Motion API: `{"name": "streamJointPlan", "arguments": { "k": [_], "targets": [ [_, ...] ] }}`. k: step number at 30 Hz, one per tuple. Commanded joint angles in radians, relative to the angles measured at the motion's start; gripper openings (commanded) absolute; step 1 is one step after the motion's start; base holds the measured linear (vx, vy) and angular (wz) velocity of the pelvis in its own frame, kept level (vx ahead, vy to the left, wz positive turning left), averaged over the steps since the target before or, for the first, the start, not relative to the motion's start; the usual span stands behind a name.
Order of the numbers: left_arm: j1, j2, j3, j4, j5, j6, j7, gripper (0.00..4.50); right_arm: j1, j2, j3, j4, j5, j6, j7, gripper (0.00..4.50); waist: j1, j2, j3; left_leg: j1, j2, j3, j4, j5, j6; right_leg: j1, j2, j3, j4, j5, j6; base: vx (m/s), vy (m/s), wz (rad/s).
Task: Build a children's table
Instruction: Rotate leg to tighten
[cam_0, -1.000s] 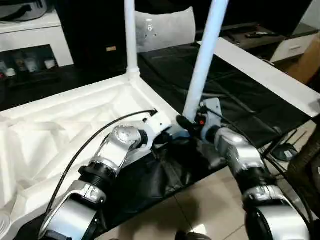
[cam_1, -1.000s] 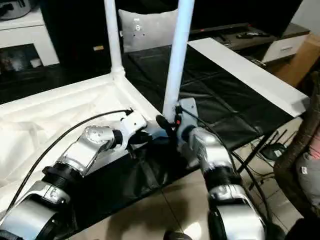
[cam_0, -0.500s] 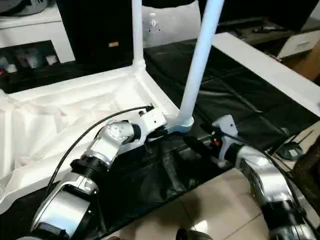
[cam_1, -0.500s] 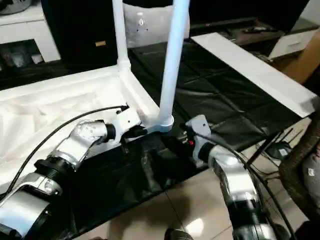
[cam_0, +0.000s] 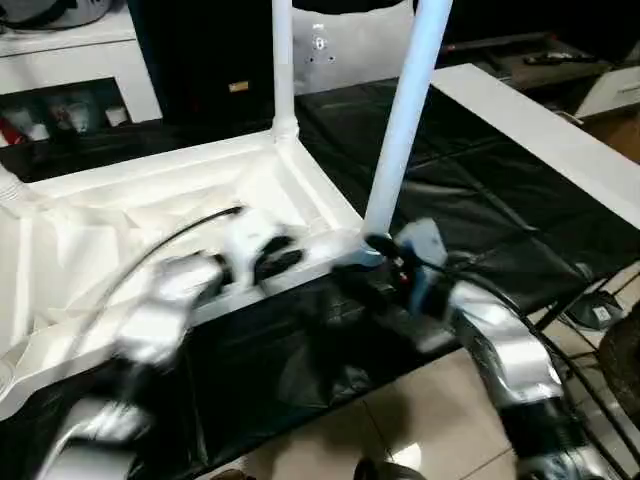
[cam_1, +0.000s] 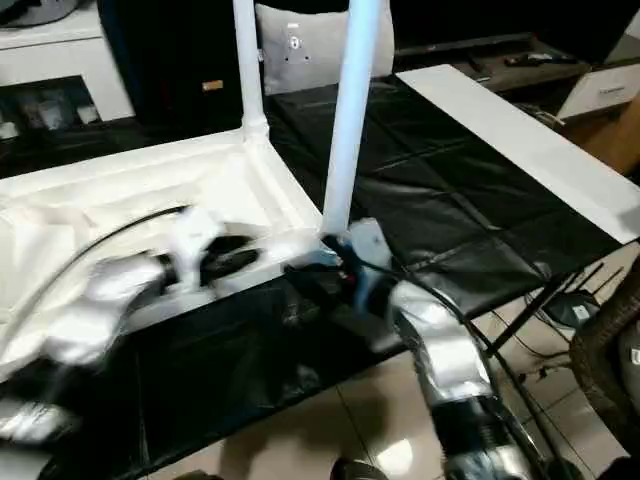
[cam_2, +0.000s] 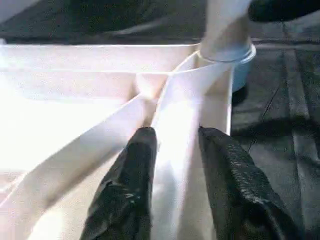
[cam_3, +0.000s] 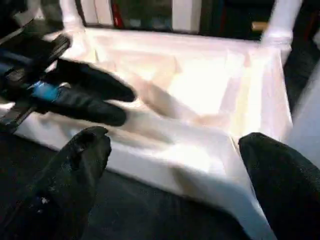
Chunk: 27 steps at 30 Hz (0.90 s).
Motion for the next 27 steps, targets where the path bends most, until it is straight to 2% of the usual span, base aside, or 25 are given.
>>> {"name": "streamJointPlan", "arguments": {
  "k": [1,2,3,4,5,6,8,9,10,11,12,13,16,17,18,19,20,21,22,23,24,25,26,27],
  "targets": [
    [0.029,0.012,0.02,-0.09,-0.039,0.056,0.0,1.89,-0.018,0.007,0.003,0.026,0.001,-0.001,-0.011,4.5,0.007,0.0,-0.063,0.008,0.026,0.002,-0.079,-0.317,0.025,0.053,-0.042,0.057,-0.065,-0.438,-0.131,0.0,0.0,0.0],
    [0.066,0.022,0.029,-0.146,-0.056,0.086,-0.002,1.96,-0.033,0.016,0.004,0.05,-0.004,-0.009,-0.021,4.5,0.01,0.002,-0.065,0.01,0.028,0.001,-0.079,-0.311,0.022,0.053,-0.044,0.059,-0.061,-0.426,-0.134,0.0,0.0,0.0],
    [0.092,0.03,0.032,-0.178,-0.06,0.1,-0.004,2.01,-0.043,0.022,0.003,0.066,-0.005,-0.013,-0.028,4.5,0.012,-0.004,-0.065,0.003,0.029,0.0,-0.082,-0.292,0.021,0.057,-0.044,0.06,-0.055,-0.405,-0.138,0.0,0.0,0.0],
    [0.109,0.036,0.033,-0.199,-0.063,0.109,-0.006,2.01,-0.05,0.026,0.002,0.077,-0.006,-0.016,-0.032,4.5,0.013,-0.011,-0.065,0.006,0.031,0.002,-0.083,-0.293,0.02,0.054,-0.043,0.061,-0.055,-0.404,-0.138,0.0,0.0,0.0],
    [0.166,0.054,0.037,-0.272,-0.069,0.148,-0.011,2.17,-0.071,0.038,0.002,0.11,-0.011,-0.028,-0.042,4.5,0.013,-0.015,-0.065,0.005,0.032,0.001,-0.084,-0.287,0.018,0.056,-0.043,0.063,-0.051,-0.399,-0.139,0.0,0.0,0.0],
    [0.192,0.063,0.039,-0.305,-0.069,0.167,-0.011,2.28,-0.081,0.043,0.003,0.125,-0.014,-0.034,-0.046,4.5,0.014,-0.014,-0.065,0.004,0.031,0.002,-0.083,-0.28,0.017,0.054,-0.042,0.065,-0.047,-0.391,-0.14,0.0,0.0,0.0],
    [0.207,0.07,0.045,-0.337,-0.078,0.192,-0.006,2.38,-0.088,0.046,0.004,0.135,-0.015,-0.038,-0.048,4.5,0.017,-0.012,-0.06,0.008,0.028,0.006,-0.083,-0.3,0.012,0.049,-0.038,0.067,-0.053,-0.425,-0.124,0.0,0.0,0.0],
    [0.209,0.069,0.051,-0.357,-0.092,0.217,-0.004,2.59,-0.093,0.046,0.004,0.141,-0.016,-0.041,-0.049,4.5,0.022,-0.017,-0.058,0.013,0.026,0.008,-0.083,-0.318,0.007,0.045,-0.037,0.068,-0.061,-0.455,-0.112,0.0,0.0,0.0],
    [0.212,0.069,0.055,-0.378,-0.104,0.241,-0.001,2.67,-0.096,0.047,0.003,0.148,-0.017,-0.045,-0.051,4.5,0.026,-0.016,-0.059,0.017,0.026,0.008,-0.082,-0.321,0.002,0.044,-0.039,0.07,-0.06,-0.453,-0.112,0.0,0.0,0.0],
    [0.211,0.071,0.056,-0.398,-0.109,0.26,0.002,2.67,-0.102,0.049,0.001,0.158,-0.017,-0.049,-0.056,4.5,0.029,-0.021,-0.056,0.018,0.027,0.007,-0.085,-0.334,-0.005,0.041,-0.037,0.073,-0.058,-0.45,-0.114,0.0,0.0,0.0],
    [0.207,0.069,0.055,-0.409,-0.105,0.268,0.015,2.74,-0.105,0.051,-0.003,0.164,-0.018,-0.054,-0.064,4.5,0.027,-0.024,-0.052,0.015,0.025,0.005,-0.088,-0.362,-0.008,0.044,-0.035,0.072,-0.061,-0.48,-0.104,0.0,0.0,0.0],
    [0.207,0.069,0.055,-0.413,-0.104,0.27,0.02,2.81,-0.106,0.052,-0.004,0.166,-0.018,-0.055,-0.067,4.5,0.026,-0.026,-0.051,0.017,0.024,0.004,-0.087,-0.378,-0.011,0.042,-0.035,0.071,-0.063,-0.503,-0.095,0.0,0.0,0.0],
    [0.183,-0.01,0.093,-0.374,-0.066,0.216,0.168,3.09,-0.086,0.058,-0.002,0.124,-0.007,-0.017,-0.076,4.5,0.021,-0.026,-0.051,0.019,0.017,0.002,-0.083,-0.407,-0.012,0.041,-0.033,0.068,-0.077,-0.57,-0.049,0.0,0.0,0.0],
    [0.179,-0.046,0.109,-0.366,-0.053,0.2,0.234,3.15,-0.074,0.063,-0.007,0.106,0.001,-0.017,-0.085,4.5,0.023,-0.02,-0.052,0.017,0.015,0.001,-0.082,-0.4,-0.012,0.043,-0.032,0.066,-0.08,-0.575,-0.034,0.0,0.0,0.0],
    [0.177,-0.074,0.122,-0.363,-0.053,0.195,0.277,3.15,-0.064,0.061,-0.005,0.093,-0.001,-0.031,-0.085,4.5,0.024,-0.027,-0.056,0.019,0.015,0.001,-0.079,-0.391,-0.01,0.042,-0.032,0.064,-0.083,-0.574,-0.023,0.0,0.0,0.0],
    [0.176,-0.088,0.13,-0.365,-0.056,0.199,0.298,3.15,-0.06,0.06,-0.003,0.088,-0.002,-0.043,-0.084,4.5,0.025,-0.02,-0.057,0.016,0.015,0.0,-0.079,-0.387,-0.009,0.044,-0.033,0.064,-0.08,-0.569,-0.022,0.0,0.0,0.0],
    [0.179,-0.118,0.127,-0.377,-0.048,0.19,0.337,3.15,-0.028,0.052,0.02,0.054,-0.022,-0.054,-0.082,4.5,0.04,-0.022,-0.053,-0.049,0.0,-0.042,-0.097,-0.385,0.022,0.095,-0.058,0.026,-0.052,-0.547,-0.029,0.0,0.0,0.0],
    [0.18,-0.129,0.122,-0.381,-0.042,0.193,0.354,3.15,-0.013,0.05,0.028,0.042,-0.028,-0.052,-0.084,4.5,0.042,0.003,-0.064,-0.037,0.008,-0.049,-0.101,-0.377,0.035,0.092,-0.051,0.018,-0.06,-0.492,-0.042,-0.004,-0.025,0.35],
    [0.18,-0.131,0.121,-0.382,-0.041,0.194,0.357,3.15,-0.011,0.05,0.029,0.039,-0.029,-0.052,-0.085,4.5,0.017,0.0,-0.057,-0.051,0.014,-0.078,-0.1,-0.408,0.045,0.091,-0.045,0.0,-0.051,-0.399,-0.066,-0.004,-0.025,0.35],
    [0.17,-0.154,0.118,-0.372,-0.023,0.23,0.414,3.15,0.011,0.051,0.036,0.024,-0.034,-0.062,-0.093,4.5,0.013,0.02,-0.063,-0.044,0.032,-0.111,-0.106,-0.46,0.021,0.096,-0.031,-0.013,-0.034,-0.31,-0.101,0.017,-0.049,0.45],
    [0.168,-0.157,0.117,-0.369,-0.019,0.238,0.423,3.15,0.014,0.051,0.037,0.021,-0.034,-0.063,-0.094,4.5,0.0,0.032,-0.067,-0.037,0.06,-0.161,-0.125,-0.485,0.026,0.095,-0.008,-0.02,0.002,-0.202,-0.136,0.054,-0.082,0.48],
    [0.162,-0.163,0.116,-0.36,-0.008,0.251,0.445,3.15,0.02,0.053,0.037,0.015,-0.032,-0.067,-0.096,4.5,-0.003,0.044,-0.066,-0.022,0.074,-0.192,-0.135,-0.482,0.047,0.082,0.01,-0.022,0.029,-0.172,-0.162,0.054,-0.082,0.48],
    [0.16,-0.164,0.115,-0.356,-0.004,0.249,0.45,3.15,0.022,0.054,0.037,0.011,-0.031,-0.067,-0.097,4.5,-0.012,0.052,-0.06,0.008,0.095,-0.237,-0.145,-0.464,0.113,0.049,0.033,-0.01,0.076,-0.19,-0.227,0.06,-0.123,0.55],
    [0.154,-0.175,0.122,-0.343,0.008,0.249,0.479,3.15,0.025,0.056,0.034,0.004,-0.027,-0.063,-0.101,4.5,-0.01,0.032,-0.051,-0.028,0.034,-0.212,-0.115,-0.392,0.175,0.063,0.004,0.024,0.048,-0.186,-0.275,-0.006,-0.158,0.65]
  ]
}}
